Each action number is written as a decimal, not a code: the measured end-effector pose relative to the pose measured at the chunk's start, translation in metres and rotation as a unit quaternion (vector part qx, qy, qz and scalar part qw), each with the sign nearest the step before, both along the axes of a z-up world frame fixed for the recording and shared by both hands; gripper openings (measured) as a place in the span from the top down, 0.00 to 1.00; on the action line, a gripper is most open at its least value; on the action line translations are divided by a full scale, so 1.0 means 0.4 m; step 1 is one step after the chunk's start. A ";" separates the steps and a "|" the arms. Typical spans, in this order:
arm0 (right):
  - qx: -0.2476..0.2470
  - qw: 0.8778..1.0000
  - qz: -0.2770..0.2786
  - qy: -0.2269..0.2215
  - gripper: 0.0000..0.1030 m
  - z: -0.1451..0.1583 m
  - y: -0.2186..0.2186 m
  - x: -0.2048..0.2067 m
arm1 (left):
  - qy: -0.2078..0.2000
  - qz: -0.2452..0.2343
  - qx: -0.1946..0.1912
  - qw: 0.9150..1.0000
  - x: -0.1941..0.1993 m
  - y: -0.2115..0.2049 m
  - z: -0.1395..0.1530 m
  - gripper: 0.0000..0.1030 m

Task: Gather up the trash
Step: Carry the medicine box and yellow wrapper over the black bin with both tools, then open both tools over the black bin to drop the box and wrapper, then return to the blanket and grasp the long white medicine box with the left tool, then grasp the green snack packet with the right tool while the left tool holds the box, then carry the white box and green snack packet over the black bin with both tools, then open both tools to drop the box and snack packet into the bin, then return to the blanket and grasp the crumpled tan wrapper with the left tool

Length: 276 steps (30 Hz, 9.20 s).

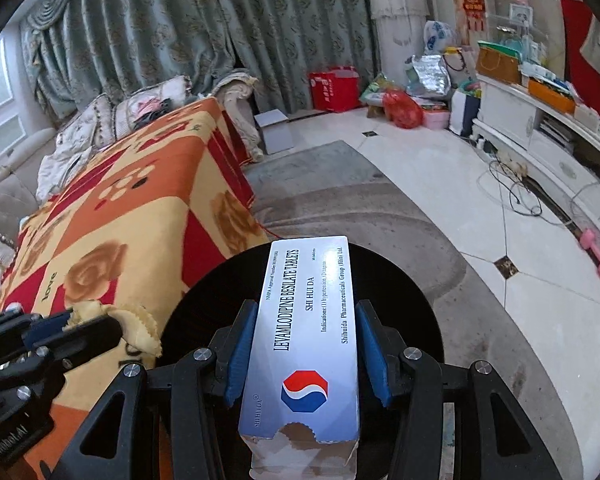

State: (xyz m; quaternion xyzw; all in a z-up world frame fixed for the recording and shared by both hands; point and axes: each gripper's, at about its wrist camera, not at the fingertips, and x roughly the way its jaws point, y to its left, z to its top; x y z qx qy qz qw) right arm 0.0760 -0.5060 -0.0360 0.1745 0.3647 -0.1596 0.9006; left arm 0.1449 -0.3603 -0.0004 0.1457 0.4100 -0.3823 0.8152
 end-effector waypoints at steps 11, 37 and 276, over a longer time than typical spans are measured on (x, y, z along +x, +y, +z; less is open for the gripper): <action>0.048 0.996 -0.058 -0.036 0.36 0.009 -0.068 -0.033 | 0.014 -0.005 -0.005 1.000 -0.006 -0.035 -0.039 0.85; 0.043 0.995 0.065 -0.067 0.35 0.080 0.186 0.073 | -0.030 0.154 -0.015 0.987 0.000 0.542 0.053 0.48; 0.060 0.980 0.188 -0.035 0.57 0.044 0.418 0.146 | -0.045 0.224 -0.008 0.973 0.048 0.783 0.069 0.55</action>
